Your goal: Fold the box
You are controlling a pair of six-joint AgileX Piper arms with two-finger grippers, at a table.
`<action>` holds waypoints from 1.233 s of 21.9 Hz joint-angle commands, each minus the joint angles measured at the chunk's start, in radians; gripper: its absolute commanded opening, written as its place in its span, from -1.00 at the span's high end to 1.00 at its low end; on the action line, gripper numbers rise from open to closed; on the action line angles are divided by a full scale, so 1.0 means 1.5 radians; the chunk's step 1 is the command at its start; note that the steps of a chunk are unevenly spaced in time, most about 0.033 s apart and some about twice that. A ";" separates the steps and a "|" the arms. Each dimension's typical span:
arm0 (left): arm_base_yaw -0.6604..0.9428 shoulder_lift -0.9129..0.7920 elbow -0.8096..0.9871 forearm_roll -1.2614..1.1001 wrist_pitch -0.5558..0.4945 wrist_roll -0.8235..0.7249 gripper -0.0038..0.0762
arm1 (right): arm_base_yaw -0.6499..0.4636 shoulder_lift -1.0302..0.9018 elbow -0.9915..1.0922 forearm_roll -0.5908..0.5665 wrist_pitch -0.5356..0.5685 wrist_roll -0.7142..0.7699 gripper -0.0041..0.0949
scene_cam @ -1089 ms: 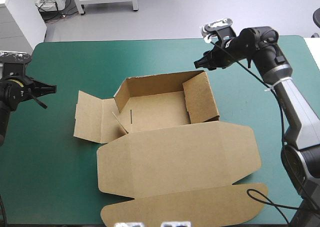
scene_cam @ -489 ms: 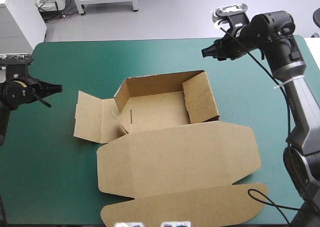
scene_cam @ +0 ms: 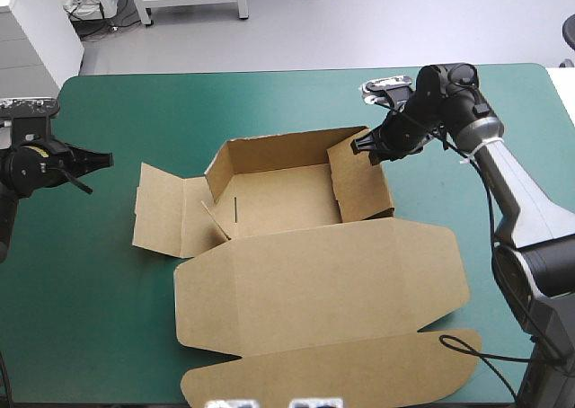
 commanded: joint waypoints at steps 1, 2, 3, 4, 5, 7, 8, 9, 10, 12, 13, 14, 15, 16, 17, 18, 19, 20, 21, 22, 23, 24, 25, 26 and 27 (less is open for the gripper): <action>-0.001 -0.016 -0.019 -0.004 -0.036 0.000 0.93 | -0.003 -0.007 -0.014 0.028 -0.001 -0.015 0.16; -0.001 -0.016 -0.019 -0.004 -0.036 0.000 0.93 | -0.003 0.003 -0.014 0.029 0.004 -0.015 0.16; -0.001 -0.016 -0.019 -0.004 -0.036 0.000 0.93 | -0.003 0.009 -0.014 0.031 0.009 -0.016 0.16; -0.001 -0.016 -0.019 -0.004 -0.037 0.000 0.93 | -0.003 0.017 -0.014 0.036 0.009 -0.017 0.17; -0.001 -0.016 -0.019 -0.004 -0.040 0.000 0.93 | -0.003 0.032 -0.014 0.056 0.009 -0.020 0.17; -0.001 -0.016 -0.019 -0.004 -0.041 0.000 0.93 | -0.003 0.053 -0.014 0.086 0.009 -0.040 0.17; -0.001 -0.016 -0.019 -0.004 -0.041 0.000 0.93 | -0.003 0.059 -0.014 0.089 0.009 -0.040 0.17; -0.001 -0.016 -0.019 -0.004 -0.036 0.002 0.93 | -0.003 0.071 -0.014 0.089 0.009 -0.040 0.19; -0.001 -0.016 -0.019 -0.004 -0.036 0.002 0.93 | -0.003 0.080 -0.014 0.089 0.009 -0.040 0.37; -0.001 -0.016 -0.019 -0.004 -0.040 -0.006 0.93 | -0.003 0.083 -0.014 0.089 0.009 -0.040 0.81; -0.001 -0.016 -0.019 -0.004 -0.044 -0.012 0.93 | -0.003 0.083 -0.014 0.089 0.009 -0.040 0.95; 0.000 -0.016 -0.019 -0.004 -0.057 -0.026 0.93 | -0.003 0.081 -0.015 0.089 0.009 -0.039 0.95; 0.001 -0.016 -0.019 -0.005 -0.060 -0.033 0.93 | -0.003 0.080 -0.015 0.092 0.009 -0.035 0.94; 0.013 -0.016 -0.019 -0.008 -0.063 -0.044 0.93 | -0.003 0.075 -0.015 0.108 0.009 -0.035 0.94; 0.023 -0.016 -0.019 -0.009 -0.064 -0.044 0.93 | -0.003 0.072 -0.015 0.115 0.009 -0.039 0.95; 0.052 -0.016 -0.019 -0.015 -0.064 -0.045 0.93 | -0.004 0.058 -0.015 0.124 0.009 -0.055 0.95; 0.082 -0.016 -0.019 -0.030 -0.064 -0.045 0.93 | -0.010 0.042 -0.015 0.126 0.009 -0.063 0.94; 0.102 -0.016 -0.019 -0.055 -0.064 -0.043 0.93 | -0.016 0.033 -0.015 0.129 0.009 -0.063 0.94; 0.123 -0.016 -0.019 -0.087 -0.064 -0.036 0.93 | -0.024 0.024 -0.017 0.134 0.009 -0.063 0.95; 0.145 -0.016 -0.019 -0.124 -0.064 -0.021 0.93 | -0.033 0.012 -0.017 0.140 0.009 -0.064 0.95; 0.164 -0.016 -0.019 -0.170 -0.062 0.005 0.93 | -0.045 0.001 -0.017 0.147 0.009 -0.066 0.95; 0.178 -0.016 -0.019 -0.209 -0.057 0.032 0.93 | -0.056 -0.009 -0.017 0.153 0.006 -0.066 0.95; 0.194 -0.015 -0.019 -0.258 -0.052 0.065 0.93 | -0.071 -0.021 -0.017 0.166 0.005 -0.066 0.95; 0.211 -0.012 -0.019 -0.316 -0.047 0.100 0.93 | -0.092 -0.035 -0.017 0.189 0.001 -0.066 0.95; 0.229 -0.006 -0.019 -0.393 -0.039 0.137 0.93 | -0.126 -0.058 -0.017 0.232 -0.002 -0.073 0.95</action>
